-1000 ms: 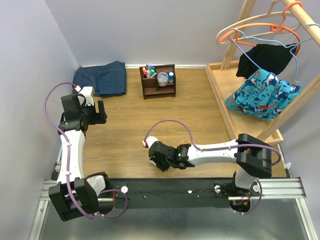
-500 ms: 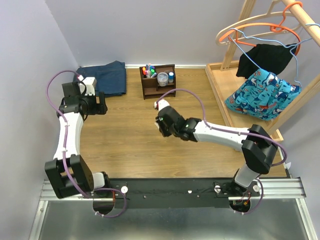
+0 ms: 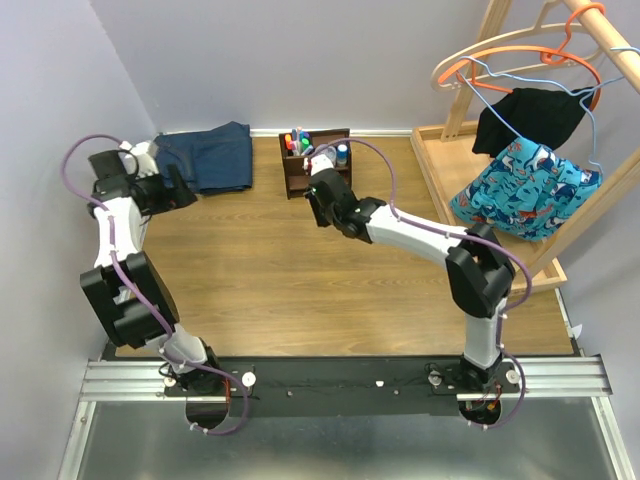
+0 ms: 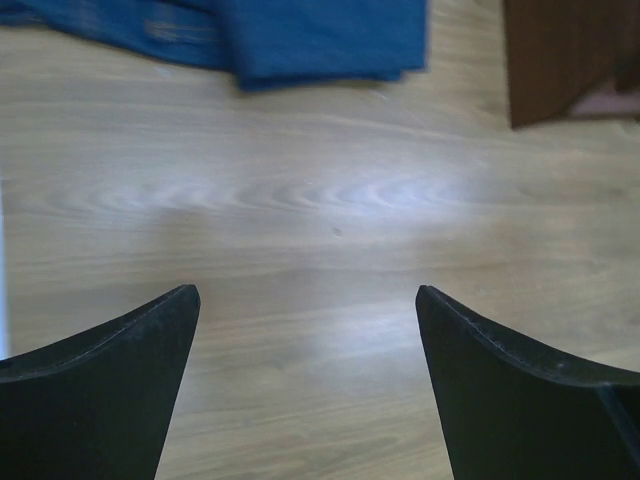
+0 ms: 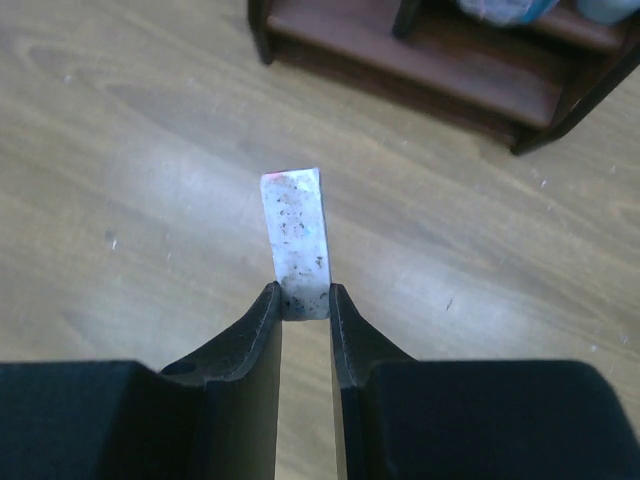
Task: Sort the stationery into containers
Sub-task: Pick up the stationery from the center of the board, then place the stationery in the storage box.
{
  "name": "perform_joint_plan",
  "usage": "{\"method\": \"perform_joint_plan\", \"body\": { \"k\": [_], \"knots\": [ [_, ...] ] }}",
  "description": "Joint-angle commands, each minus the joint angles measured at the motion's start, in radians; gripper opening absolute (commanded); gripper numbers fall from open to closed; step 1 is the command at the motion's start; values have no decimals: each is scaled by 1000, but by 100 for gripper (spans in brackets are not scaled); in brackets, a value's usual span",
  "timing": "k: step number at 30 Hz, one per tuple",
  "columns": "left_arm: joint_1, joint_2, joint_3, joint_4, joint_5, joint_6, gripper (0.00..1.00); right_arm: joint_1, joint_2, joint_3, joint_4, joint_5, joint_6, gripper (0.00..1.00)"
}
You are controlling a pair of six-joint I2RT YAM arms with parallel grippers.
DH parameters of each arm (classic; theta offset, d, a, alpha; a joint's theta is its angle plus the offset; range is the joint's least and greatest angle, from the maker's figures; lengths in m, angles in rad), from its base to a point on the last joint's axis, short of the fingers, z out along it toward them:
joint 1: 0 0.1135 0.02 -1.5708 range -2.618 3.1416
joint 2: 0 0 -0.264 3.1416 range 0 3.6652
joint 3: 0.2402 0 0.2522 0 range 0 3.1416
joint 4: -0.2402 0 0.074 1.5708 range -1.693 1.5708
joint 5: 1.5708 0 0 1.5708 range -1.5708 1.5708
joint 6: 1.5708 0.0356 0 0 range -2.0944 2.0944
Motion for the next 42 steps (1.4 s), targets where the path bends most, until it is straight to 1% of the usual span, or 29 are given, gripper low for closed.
{"method": "perform_joint_plan", "body": {
  "k": [1, 4, 7, 14, 24, 31, 42],
  "knots": [
    [88, 68, 108, -35, 81, 58, 99, -66, 97, 161, -30, 25, 6, 10],
    [103, 76, 109, -10, 92, 73, 99, -109, 143, 210, -45, 14, 28, 9],
    [112, 103, 149, -22, 104, 79, 99, -140, 180, 262, -90, -4, 41, 8],
    [105, 145, 227, -5, 123, 105, 99, -184, 221, 291, -122, -36, 69, 7],
    [66, 188, 297, 44, 106, 40, 99, -226, 260, 320, -125, -73, 81, 7],
    [45, 194, 301, 62, 95, 9, 99, -252, 289, 323, -117, -90, 101, 7],
    [28, 192, 287, 53, 78, 4, 99, -261, 350, 397, -104, -113, 110, 7]
  ]
}}
